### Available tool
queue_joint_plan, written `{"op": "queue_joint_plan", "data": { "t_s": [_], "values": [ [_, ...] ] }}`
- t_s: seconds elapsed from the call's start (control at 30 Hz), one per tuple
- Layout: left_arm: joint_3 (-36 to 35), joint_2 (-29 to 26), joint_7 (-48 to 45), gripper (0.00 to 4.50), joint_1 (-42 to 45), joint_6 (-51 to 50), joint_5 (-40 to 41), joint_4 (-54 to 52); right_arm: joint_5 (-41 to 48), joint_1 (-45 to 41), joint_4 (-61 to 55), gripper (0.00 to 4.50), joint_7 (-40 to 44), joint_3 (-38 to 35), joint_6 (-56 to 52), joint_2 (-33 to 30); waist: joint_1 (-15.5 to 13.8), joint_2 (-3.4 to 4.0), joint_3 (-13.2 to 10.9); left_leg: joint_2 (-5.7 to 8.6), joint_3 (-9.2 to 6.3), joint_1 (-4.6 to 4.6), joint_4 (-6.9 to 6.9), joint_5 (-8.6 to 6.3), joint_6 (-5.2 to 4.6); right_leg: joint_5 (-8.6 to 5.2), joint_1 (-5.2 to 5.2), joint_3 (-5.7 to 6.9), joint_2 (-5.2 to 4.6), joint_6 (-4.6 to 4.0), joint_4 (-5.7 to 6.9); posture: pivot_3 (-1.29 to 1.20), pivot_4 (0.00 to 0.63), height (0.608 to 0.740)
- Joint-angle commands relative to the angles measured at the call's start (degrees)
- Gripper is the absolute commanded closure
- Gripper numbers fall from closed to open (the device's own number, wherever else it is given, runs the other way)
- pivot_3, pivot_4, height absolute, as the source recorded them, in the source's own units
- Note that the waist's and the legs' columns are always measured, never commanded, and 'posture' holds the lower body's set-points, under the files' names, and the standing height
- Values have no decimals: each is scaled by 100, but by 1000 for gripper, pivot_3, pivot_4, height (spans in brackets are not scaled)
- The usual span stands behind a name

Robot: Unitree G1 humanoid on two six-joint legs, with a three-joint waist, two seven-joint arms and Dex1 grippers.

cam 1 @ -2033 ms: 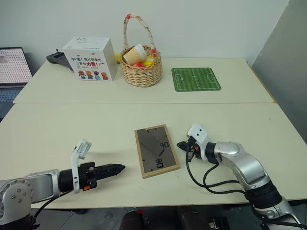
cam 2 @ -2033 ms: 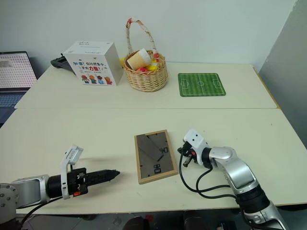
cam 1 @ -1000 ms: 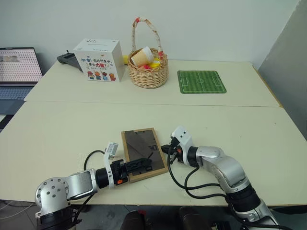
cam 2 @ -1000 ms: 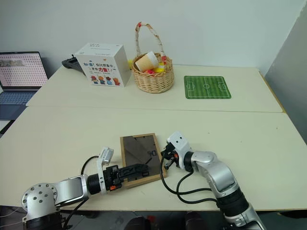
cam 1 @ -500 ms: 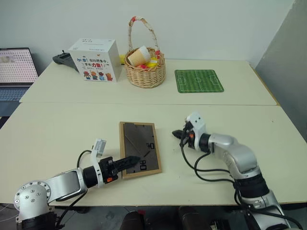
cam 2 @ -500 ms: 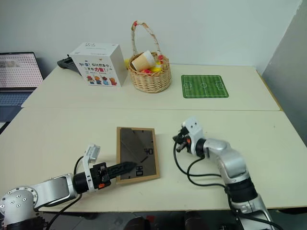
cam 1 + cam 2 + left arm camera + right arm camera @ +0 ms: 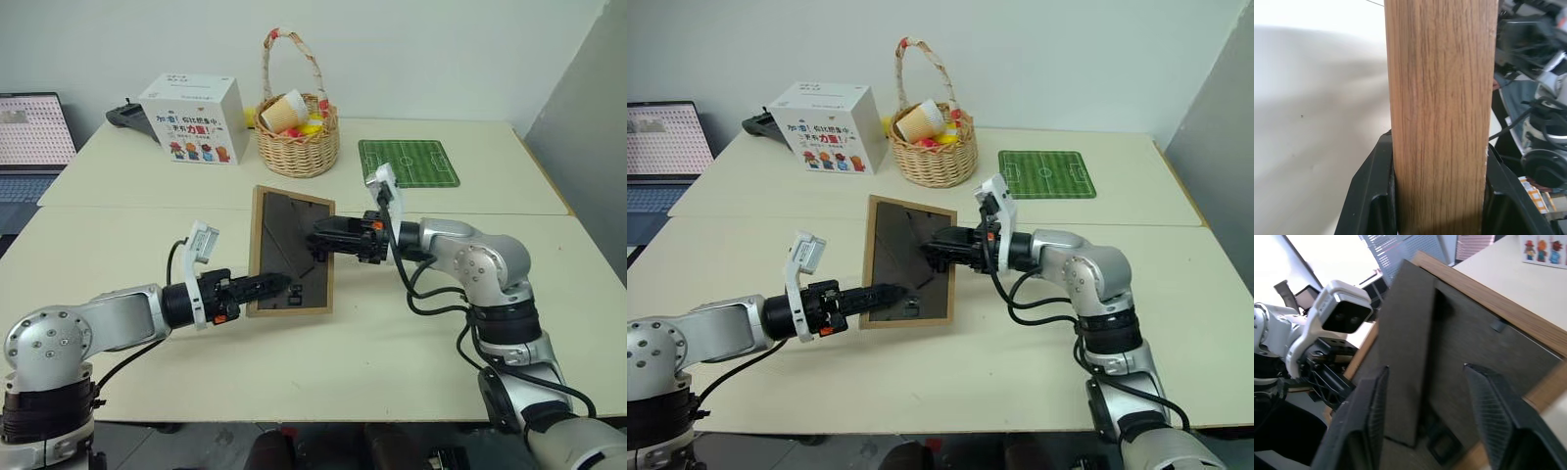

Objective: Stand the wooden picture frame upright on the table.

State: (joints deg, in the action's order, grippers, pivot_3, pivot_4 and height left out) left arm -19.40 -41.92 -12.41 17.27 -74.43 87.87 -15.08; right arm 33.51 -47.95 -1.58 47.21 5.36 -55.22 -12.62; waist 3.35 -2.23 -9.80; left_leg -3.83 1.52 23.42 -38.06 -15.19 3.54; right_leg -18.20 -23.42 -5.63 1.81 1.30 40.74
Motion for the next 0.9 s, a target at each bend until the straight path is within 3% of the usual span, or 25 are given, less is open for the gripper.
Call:
{"op": "queue_joint_plan", "data": {
  "t_s": [0.03,0.1,0.17,0.43,0.73,0.83,0.9],
  "values": [
    [8,-45,-360,3206,26,252,64,-248,-87,-225,16,808,77,304,323,205,-7,0,0,0,-1,0,0,0,0,0,0,1,0,0,1,0,150,740],
    [24,-51,-412,3206,-27,295,26,-296,-36,-247,-47,292,81,387,335,342,-7,0,0,1,-1,1,0,0,0,0,0,2,0,0,1,0,150,740],
    [20,-62,-447,3206,-70,328,-1,-306,14,-236,-111,70,82,411,339,416,-5,0,0,1,1,2,-1,0,0,0,0,0,-2,0,1,0,150,740],
    [-103,-219,-565,3206,-308,358,149,-280,736,39,-707,70,625,81,-130,-86,-20,0,-1,6,-4,7,-2,0,1,0,0,9,-12,0,-1,0,150,740],
    [-161,-426,-753,3206,-690,310,464,-150,1345,638,-1235,70,1334,-250,-521,-1507,-13,1,-6,11,-9,7,-2,0,-2,-2,1,11,-28,0,-1,0,150,740],
    [-79,-569,-671,3206,-788,208,837,-42,832,911,-1267,70,1098,-228,-41,-1801,-11,0,-6,11,-10,7,-2,0,-3,-2,1,11,-28,1,-1,0,150,740],
    [-19,-669,-536,3206,-837,198,1183,83,-159,1226,-1183,70,904,41,1215,-1988,-9,0,-6,10,-9,7,-1,0,-3,-2,1,10,-28,2,-2,0,150,740]
  ]
}}
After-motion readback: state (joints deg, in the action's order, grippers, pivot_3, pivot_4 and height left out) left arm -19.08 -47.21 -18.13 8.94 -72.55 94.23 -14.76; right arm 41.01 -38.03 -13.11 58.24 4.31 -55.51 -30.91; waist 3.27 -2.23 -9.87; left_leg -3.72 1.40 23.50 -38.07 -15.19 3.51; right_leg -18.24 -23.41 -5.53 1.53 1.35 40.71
